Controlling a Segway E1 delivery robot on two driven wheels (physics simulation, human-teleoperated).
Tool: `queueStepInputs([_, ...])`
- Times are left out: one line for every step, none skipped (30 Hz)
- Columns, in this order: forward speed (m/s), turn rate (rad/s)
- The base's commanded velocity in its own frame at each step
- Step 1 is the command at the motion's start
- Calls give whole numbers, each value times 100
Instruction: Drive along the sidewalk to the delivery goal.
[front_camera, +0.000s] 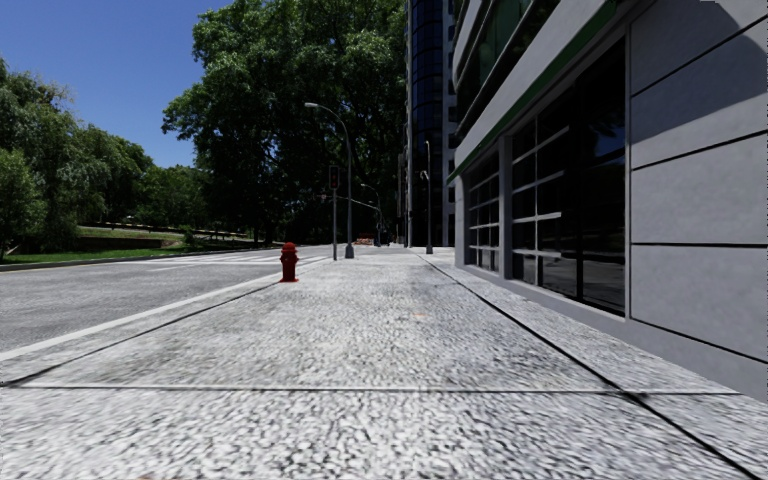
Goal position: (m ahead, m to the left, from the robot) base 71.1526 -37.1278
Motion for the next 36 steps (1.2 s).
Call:
queueStepInputs([200,0])
queueStepInputs([200,0])
queueStepInputs([200,0])
queueStepInputs([200,0])
queueStepInputs([200,0])
queueStepInputs([200,0])
queueStepInputs([200,0])
queueStepInputs([200,0])
queueStepInputs([200,0])
queueStepInputs([200,0])
queueStepInputs([200,0])
queueStepInputs([200,0])
queueStepInputs([200,0])
queueStepInputs([200,0])
queueStepInputs([200,0])
queueStepInputs([200,0])
queueStepInputs([200,0])
queueStepInputs([200,0])
queueStepInputs([200,0])
queueStepInputs([200,0])
queueStepInputs([200,0])
queueStepInputs([200,0])
queueStepInputs([200,0])
queueStepInputs([200,0])
queueStepInputs([200,0])
queueStepInputs([200,0])
queueStepInputs([200,0])
queueStepInputs([200,0])
queueStepInputs([200,0])
queueStepInputs([200,0])
queueStepInputs([200,0])
queueStepInputs([200,0])
queueStepInputs([200,0])
queueStepInputs([200,0])
queueStepInputs([200,0])
queueStepInputs([200,0])
